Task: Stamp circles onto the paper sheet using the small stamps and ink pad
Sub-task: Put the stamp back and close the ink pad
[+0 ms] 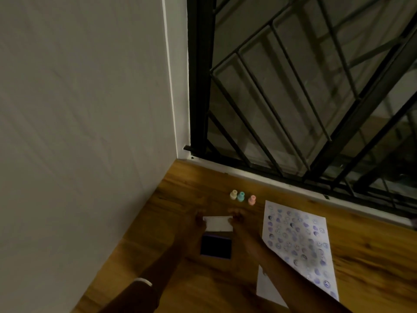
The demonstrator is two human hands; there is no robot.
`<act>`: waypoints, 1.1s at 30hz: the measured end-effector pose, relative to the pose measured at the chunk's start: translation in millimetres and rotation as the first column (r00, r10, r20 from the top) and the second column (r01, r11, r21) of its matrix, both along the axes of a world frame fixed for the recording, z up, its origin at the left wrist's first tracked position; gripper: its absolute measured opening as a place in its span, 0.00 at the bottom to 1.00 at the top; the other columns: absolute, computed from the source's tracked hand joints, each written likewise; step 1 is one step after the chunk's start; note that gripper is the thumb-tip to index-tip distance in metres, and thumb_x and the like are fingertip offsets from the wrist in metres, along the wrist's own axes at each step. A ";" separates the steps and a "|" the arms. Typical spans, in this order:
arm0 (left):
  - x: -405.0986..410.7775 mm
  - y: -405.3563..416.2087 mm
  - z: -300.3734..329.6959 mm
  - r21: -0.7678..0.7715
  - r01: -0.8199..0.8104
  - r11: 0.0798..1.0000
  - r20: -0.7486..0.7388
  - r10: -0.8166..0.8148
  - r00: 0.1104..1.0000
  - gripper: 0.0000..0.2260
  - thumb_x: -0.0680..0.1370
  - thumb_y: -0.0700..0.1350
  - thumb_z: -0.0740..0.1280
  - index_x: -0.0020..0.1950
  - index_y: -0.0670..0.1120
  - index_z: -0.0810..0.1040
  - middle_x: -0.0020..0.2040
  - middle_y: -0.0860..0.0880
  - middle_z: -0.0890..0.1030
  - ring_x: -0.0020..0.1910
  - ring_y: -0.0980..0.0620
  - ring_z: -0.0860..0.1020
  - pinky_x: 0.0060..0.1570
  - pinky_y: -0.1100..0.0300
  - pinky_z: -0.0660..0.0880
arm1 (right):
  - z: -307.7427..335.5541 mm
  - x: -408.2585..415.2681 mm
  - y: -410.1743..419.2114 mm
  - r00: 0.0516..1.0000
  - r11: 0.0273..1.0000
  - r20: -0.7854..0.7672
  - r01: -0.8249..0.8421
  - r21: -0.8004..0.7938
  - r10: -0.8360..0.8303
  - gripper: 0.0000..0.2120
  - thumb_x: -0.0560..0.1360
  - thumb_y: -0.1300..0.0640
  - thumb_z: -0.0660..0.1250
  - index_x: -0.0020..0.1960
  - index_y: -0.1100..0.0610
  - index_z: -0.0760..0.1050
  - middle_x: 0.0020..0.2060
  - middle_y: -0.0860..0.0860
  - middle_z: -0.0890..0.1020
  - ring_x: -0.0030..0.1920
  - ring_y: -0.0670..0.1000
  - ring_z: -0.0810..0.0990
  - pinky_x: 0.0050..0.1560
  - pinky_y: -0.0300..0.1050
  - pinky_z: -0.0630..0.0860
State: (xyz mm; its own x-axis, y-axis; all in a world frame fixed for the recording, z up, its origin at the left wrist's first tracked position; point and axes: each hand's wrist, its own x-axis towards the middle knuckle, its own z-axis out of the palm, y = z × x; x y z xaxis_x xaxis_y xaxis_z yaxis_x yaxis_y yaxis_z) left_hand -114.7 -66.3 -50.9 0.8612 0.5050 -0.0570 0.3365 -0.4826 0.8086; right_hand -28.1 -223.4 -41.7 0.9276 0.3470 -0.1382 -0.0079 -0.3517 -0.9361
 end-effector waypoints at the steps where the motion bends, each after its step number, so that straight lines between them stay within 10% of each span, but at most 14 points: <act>1: -0.8 0.5 -1.3 0.010 0.037 0.999 -0.014 -0.037 0.999 0.10 0.80 0.46 0.62 0.60 0.46 0.77 0.56 0.47 0.79 0.54 0.50 0.77 0.51 0.59 0.72 | 1.4 -2.4 -1.9 1.000 1.000 0.028 0.003 -0.011 -0.002 0.16 0.74 0.69 0.67 0.47 0.47 0.78 0.47 0.42 0.79 0.48 0.40 0.78 0.41 0.30 0.77; 7: -17.0 -3.8 4.7 0.064 0.138 0.988 -0.049 -0.135 0.990 0.05 0.80 0.45 0.62 0.50 0.50 0.77 0.45 0.53 0.77 0.46 0.51 0.79 0.38 0.70 0.66 | 2.8 -18.2 -15.9 0.988 0.995 0.153 -0.011 -0.096 0.026 0.17 0.73 0.69 0.68 0.39 0.45 0.77 0.41 0.42 0.80 0.44 0.40 0.78 0.45 0.35 0.77; 17: -67.9 -19.4 5.9 0.167 0.276 0.947 -0.030 -0.275 0.961 0.12 0.79 0.37 0.62 0.61 0.41 0.77 0.64 0.43 0.77 0.62 0.45 0.76 0.61 0.57 0.71 | -12.4 -62.5 -59.0 0.742 0.834 0.482 -0.187 -0.518 0.465 0.06 0.75 0.58 0.66 0.48 0.50 0.79 0.56 0.46 0.80 0.56 0.46 0.77 0.53 0.31 0.70; 24: -90.6 -16.7 -7.4 0.300 0.353 0.887 -0.043 -0.357 0.933 0.14 0.78 0.43 0.62 0.63 0.47 0.75 0.69 0.49 0.73 0.68 0.49 0.71 0.66 0.59 0.68 | -25.5 -75.5 -66.9 0.746 0.761 0.364 -0.285 -0.583 0.558 0.04 0.77 0.55 0.64 0.50 0.48 0.76 0.62 0.45 0.76 0.60 0.46 0.75 0.53 0.31 0.69; 33: -69.3 -12.0 -8.8 0.344 0.486 0.803 -0.187 -0.449 0.874 0.34 0.76 0.59 0.65 0.76 0.48 0.58 0.78 0.50 0.57 0.77 0.52 0.56 0.75 0.58 0.56 | -19.2 -62.4 -53.6 0.783 0.695 0.213 -0.346 -0.630 0.584 0.33 0.73 0.43 0.68 0.74 0.46 0.59 0.76 0.48 0.61 0.76 0.51 0.58 0.75 0.50 0.60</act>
